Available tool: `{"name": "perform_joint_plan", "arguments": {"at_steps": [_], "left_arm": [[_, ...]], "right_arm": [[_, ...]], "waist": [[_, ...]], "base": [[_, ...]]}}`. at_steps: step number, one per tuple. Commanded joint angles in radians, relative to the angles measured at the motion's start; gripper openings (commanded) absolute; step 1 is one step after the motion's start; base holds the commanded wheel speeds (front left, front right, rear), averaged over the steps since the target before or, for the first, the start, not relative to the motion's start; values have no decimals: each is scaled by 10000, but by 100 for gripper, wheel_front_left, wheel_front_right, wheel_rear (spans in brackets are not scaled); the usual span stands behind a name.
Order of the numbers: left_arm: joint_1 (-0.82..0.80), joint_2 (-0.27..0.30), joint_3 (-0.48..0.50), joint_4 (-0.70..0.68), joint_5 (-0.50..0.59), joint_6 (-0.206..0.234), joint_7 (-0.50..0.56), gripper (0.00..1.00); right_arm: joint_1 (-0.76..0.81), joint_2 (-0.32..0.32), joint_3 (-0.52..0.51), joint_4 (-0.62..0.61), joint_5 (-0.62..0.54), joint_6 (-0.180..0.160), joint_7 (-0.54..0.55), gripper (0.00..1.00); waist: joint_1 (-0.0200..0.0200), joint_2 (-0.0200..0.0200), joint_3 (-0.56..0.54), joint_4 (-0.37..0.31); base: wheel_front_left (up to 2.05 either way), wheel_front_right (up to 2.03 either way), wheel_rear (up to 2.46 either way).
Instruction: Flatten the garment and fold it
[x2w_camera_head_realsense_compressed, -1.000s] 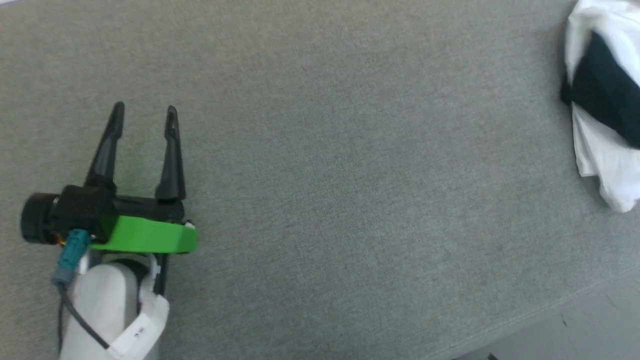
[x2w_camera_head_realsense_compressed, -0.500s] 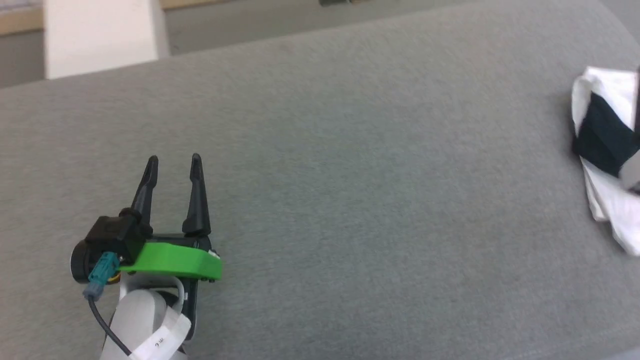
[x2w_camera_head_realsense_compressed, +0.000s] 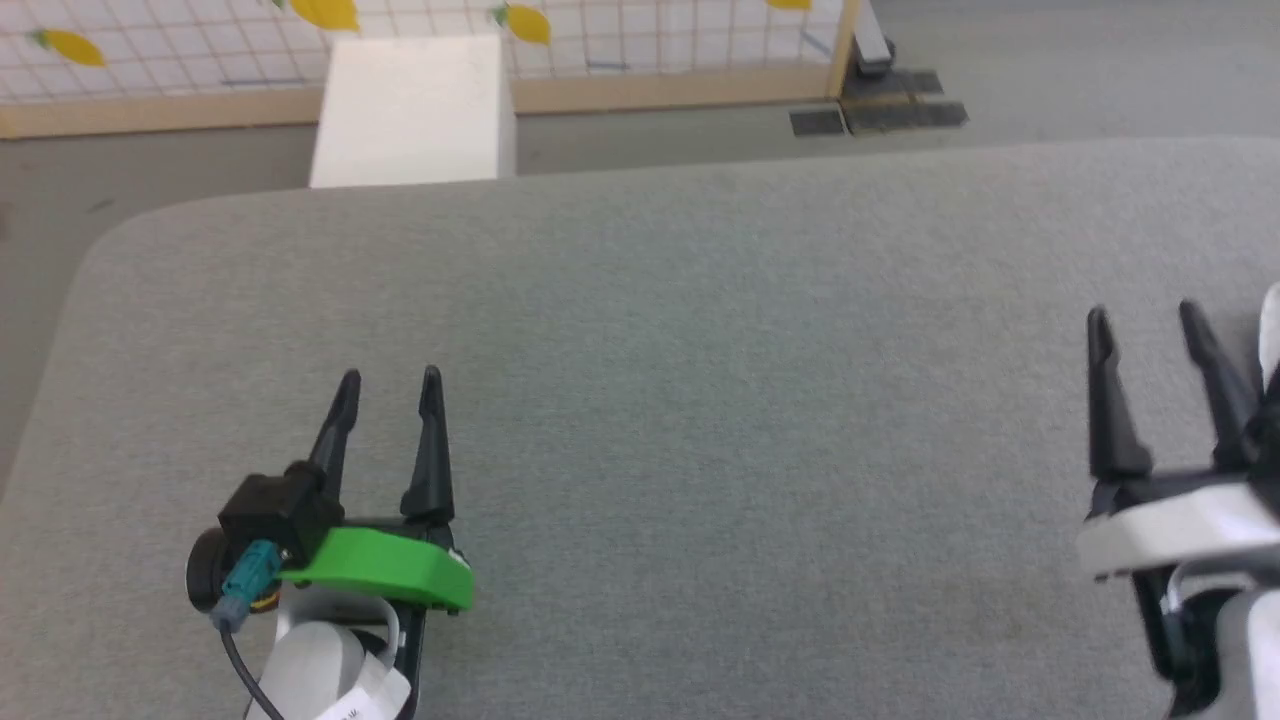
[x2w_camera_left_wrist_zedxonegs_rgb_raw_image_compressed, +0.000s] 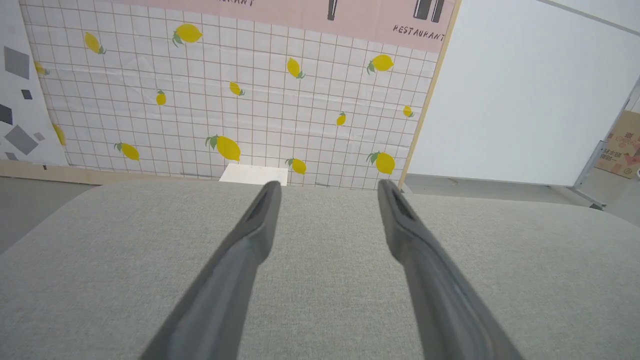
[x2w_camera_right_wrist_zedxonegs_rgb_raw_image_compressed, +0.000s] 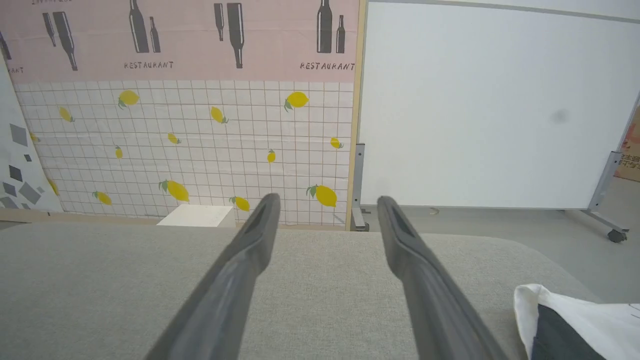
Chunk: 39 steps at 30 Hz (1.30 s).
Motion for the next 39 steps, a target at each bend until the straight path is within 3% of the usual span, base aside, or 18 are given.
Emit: {"name": "perform_joint_plan", "arguments": {"at_steps": [1, 12, 25, 26, 39], "left_arm": [[130, -46, -30, 51, -52, -48, -46, 100], [609, -56, -376, 312, -136, 64, -47, 100], [780, -58, -631, 449, -304, 211, -47, 100], [648, -21, -631, 425, -182, 150, 1, 0], [638, -19, -633, 423, -174, 144, 6, 0]], "right_arm": [[322, 142, 10, -84, -69, -17, -137, 100], [1520, 704, 62, -130, -513, -17, -423, 100], [1966, 780, 29, -229, -251, -17, -349, 100], [1833, 748, 16, -184, -295, 0, -354, 0], [1842, 742, 10, -174, -301, 0, -354, 0]], "waist": [[1, 0, -417, 380], [1, 0, -756, 579], [1, 0, -847, 661], [1, 0, -848, 661], [1, 0, -856, 658]], "base": [[0, 0, 0], [0, 0, 0], [0, 0, 0], [0, 0, 0], [0, 0, 0]]}}
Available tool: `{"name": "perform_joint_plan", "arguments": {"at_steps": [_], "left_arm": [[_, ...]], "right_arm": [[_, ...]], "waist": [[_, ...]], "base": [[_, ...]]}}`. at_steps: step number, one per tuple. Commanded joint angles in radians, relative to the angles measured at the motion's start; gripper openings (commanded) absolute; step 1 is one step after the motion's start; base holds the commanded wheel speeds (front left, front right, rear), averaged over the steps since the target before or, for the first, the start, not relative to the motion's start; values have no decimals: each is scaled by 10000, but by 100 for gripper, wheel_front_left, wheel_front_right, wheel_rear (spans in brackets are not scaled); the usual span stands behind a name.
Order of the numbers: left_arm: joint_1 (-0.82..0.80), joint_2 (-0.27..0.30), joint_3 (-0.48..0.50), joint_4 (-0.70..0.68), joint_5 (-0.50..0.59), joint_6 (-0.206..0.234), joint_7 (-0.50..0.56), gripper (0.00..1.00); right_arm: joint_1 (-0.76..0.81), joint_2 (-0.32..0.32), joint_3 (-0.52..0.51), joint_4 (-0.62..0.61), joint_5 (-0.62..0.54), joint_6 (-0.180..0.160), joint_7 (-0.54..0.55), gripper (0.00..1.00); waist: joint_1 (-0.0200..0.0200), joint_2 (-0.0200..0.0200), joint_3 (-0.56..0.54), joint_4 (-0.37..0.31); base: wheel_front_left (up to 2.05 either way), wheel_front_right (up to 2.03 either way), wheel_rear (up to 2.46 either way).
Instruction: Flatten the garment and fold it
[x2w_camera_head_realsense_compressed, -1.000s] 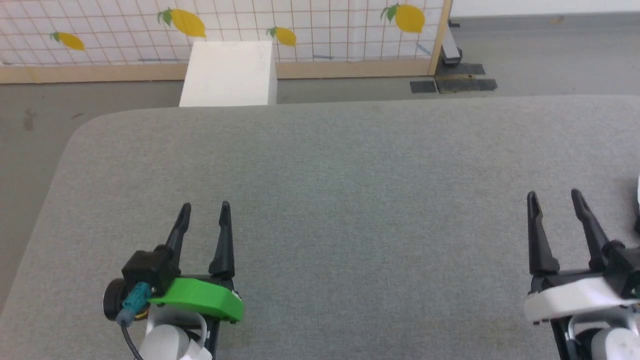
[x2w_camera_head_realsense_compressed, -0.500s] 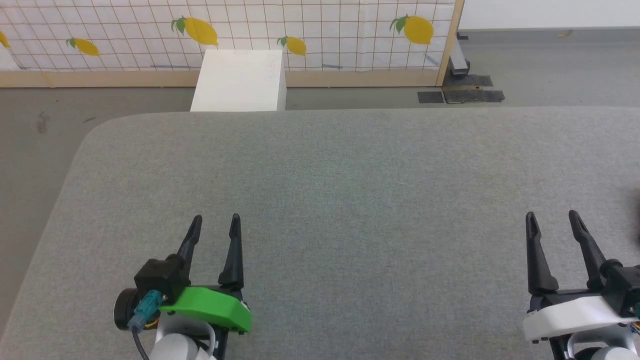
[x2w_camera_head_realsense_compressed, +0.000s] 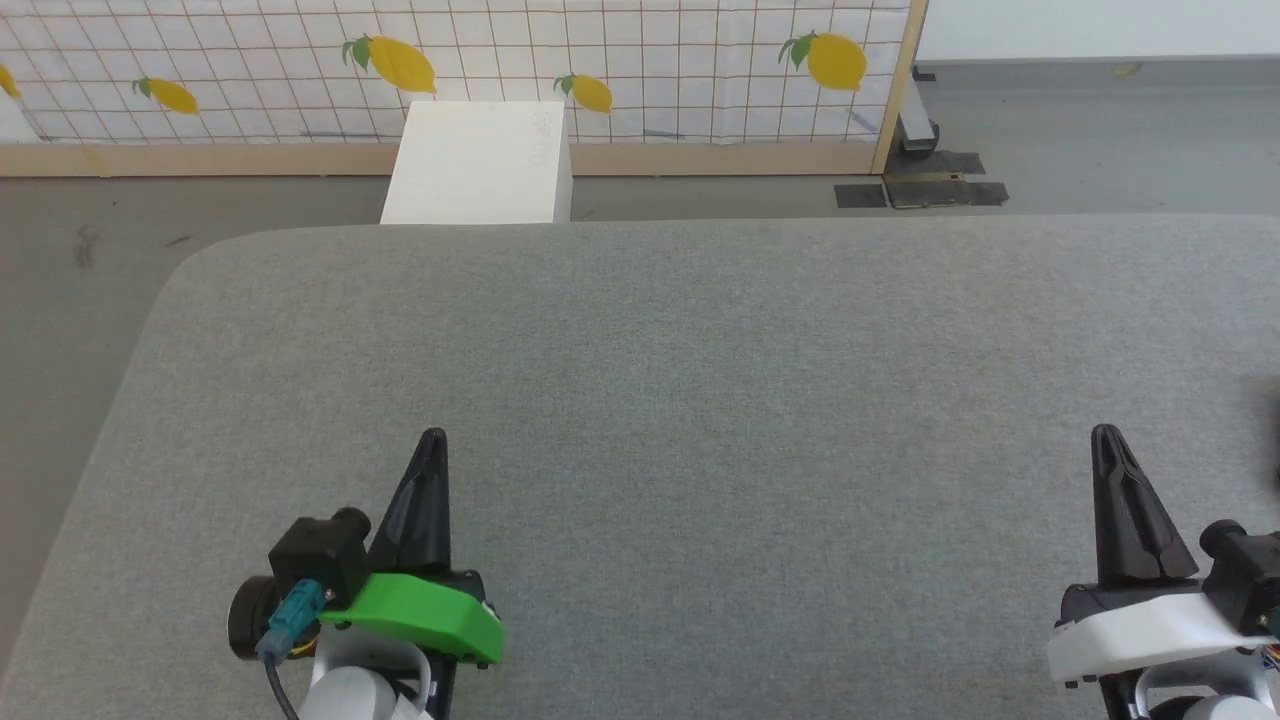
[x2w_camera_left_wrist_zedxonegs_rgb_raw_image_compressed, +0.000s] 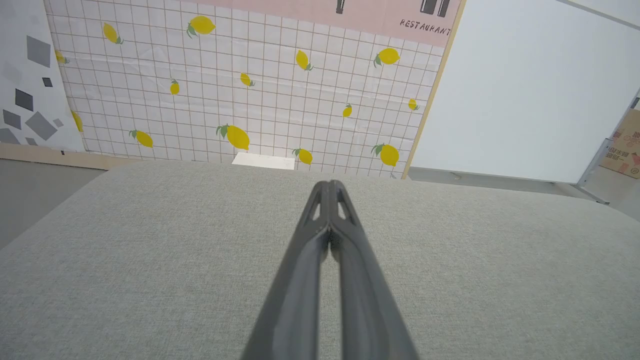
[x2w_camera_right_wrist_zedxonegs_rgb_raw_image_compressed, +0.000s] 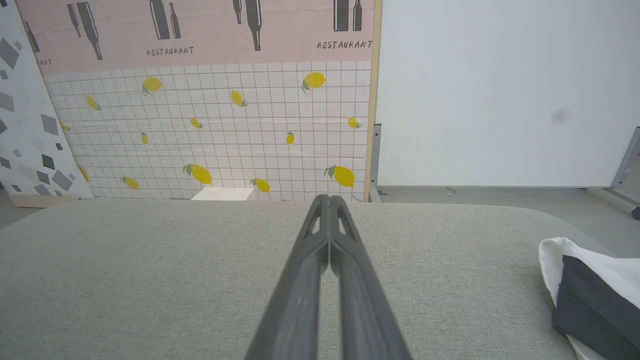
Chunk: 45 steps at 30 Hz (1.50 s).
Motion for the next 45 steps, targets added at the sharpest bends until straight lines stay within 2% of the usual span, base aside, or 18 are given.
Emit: {"name": "perform_joint_plan", "arguments": {"at_steps": [1, 45], "left_arm": [[7, 0, 6, -15, 20, 5, 25, 0], [295, -14, 384, -586, 850, 212, 917, 0]], "right_arm": [[-5, 0, 10, 3, -7, 0, 15, 0], [-184, 15, 458, 117, -282, -6, 607, 0]], "waist": [[1, 0, -2, -2], [1, 0, -77, -82]], "base": [[0, 0, 0], [0, 0, 0]]}}
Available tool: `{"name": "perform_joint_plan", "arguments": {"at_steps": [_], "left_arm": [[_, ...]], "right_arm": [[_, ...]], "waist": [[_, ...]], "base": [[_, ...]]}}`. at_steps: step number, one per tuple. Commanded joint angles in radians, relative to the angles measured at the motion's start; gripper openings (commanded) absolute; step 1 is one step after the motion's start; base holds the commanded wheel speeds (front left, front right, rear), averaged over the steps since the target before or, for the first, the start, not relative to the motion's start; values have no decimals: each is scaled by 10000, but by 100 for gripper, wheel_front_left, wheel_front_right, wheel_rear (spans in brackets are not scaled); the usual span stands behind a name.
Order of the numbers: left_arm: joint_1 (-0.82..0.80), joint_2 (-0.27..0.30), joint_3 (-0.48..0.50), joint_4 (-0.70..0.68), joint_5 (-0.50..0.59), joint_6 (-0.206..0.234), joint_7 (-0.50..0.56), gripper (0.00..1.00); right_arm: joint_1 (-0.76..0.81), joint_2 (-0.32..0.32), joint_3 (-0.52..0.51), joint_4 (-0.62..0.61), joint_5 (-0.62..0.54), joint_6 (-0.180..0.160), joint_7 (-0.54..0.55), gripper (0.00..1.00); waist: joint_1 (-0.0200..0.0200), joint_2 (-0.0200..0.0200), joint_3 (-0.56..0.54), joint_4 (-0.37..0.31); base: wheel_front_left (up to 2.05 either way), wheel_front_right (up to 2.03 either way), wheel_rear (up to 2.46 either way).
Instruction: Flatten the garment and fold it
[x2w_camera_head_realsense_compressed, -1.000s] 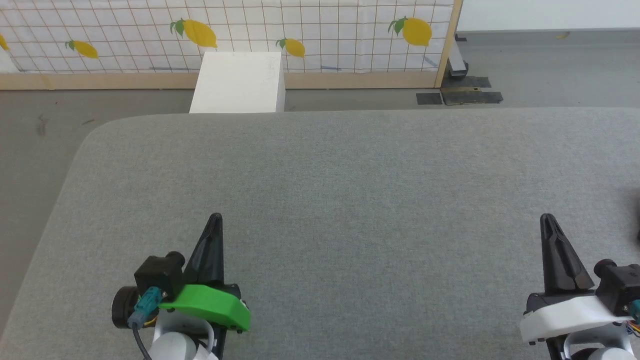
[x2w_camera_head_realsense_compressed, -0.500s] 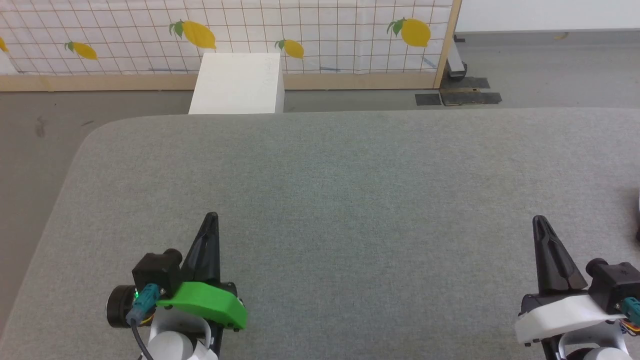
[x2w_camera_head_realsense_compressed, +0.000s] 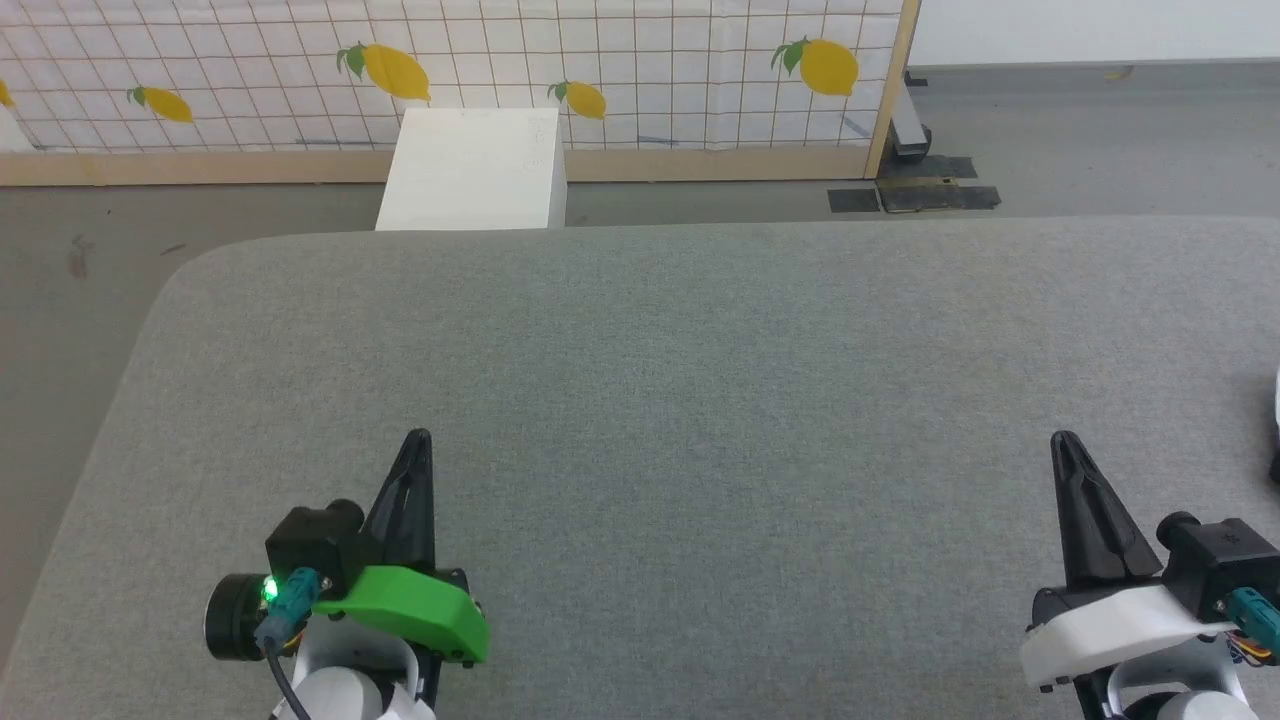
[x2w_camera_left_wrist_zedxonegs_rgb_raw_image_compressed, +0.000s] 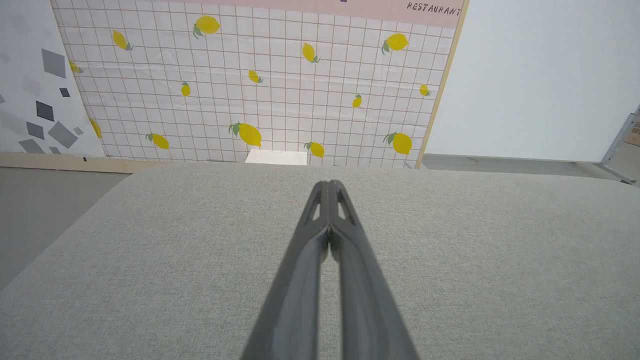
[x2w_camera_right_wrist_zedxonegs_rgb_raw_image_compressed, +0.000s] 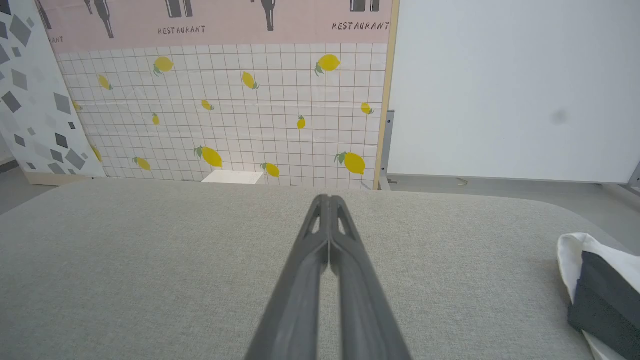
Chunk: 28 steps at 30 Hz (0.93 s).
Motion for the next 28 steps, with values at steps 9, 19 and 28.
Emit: {"name": "perform_joint_plan", "arguments": {"at_steps": [9, 19, 28], "left_arm": [[212, -17, 132, -176, 277, 111, 219, 0], [290, -21, 234, -331, 503, 167, 461, 0], [350, -23, 312, -449, 674, 210, 645, 0]], "right_arm": [[-148, 16, 133, 55, -151, -7, 169, 0], [-197, 20, 254, 86, -226, -9, 330, 0], [-234, 23, 347, 109, -282, -10, 452, 0]], "waist": [[0, 0, -16, -17], [0, 0, -37, -39], [0, 0, -52, -55]], "base": [[0, 0, 0], [0, 0, 0], [0, 0, 0]]}}
